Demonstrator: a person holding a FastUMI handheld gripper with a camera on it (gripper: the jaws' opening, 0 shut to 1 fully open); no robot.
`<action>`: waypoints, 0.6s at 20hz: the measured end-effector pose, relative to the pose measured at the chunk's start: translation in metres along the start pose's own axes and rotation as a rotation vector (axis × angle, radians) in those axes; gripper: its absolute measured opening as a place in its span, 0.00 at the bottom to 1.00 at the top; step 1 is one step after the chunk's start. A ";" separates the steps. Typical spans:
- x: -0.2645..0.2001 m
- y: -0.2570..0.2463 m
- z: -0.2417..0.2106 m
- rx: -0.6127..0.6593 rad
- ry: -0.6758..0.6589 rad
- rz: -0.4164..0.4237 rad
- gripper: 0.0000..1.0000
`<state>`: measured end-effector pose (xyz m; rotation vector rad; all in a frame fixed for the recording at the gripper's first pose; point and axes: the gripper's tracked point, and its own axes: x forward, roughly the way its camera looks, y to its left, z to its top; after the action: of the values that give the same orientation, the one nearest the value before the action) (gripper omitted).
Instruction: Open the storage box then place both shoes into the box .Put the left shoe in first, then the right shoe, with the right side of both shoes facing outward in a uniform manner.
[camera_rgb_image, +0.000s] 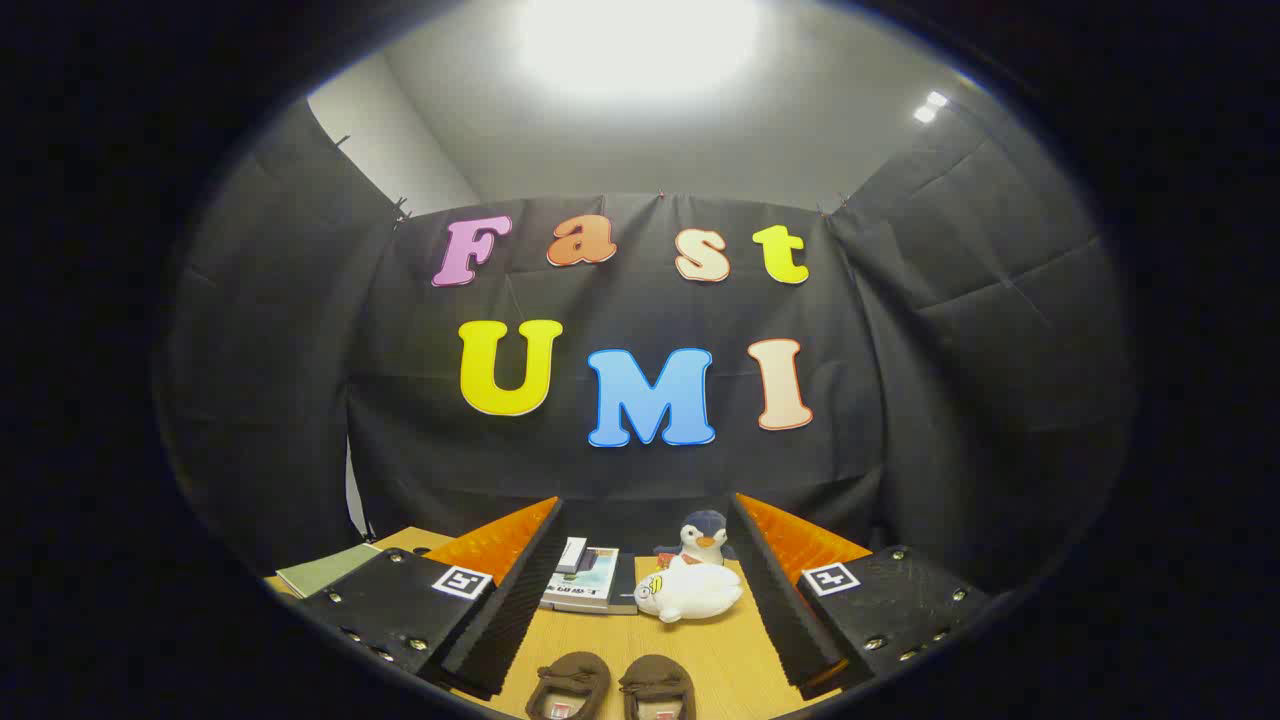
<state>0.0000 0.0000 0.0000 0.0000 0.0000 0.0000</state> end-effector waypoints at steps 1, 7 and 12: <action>0.001 0.001 -0.001 -0.001 0.001 0.004 0.97; 0.005 0.004 -0.001 -0.010 0.005 0.016 0.97; 0.003 0.006 -0.002 -0.020 0.008 0.019 0.97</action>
<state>0.0034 0.0058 -0.0023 -0.0198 0.0085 0.0188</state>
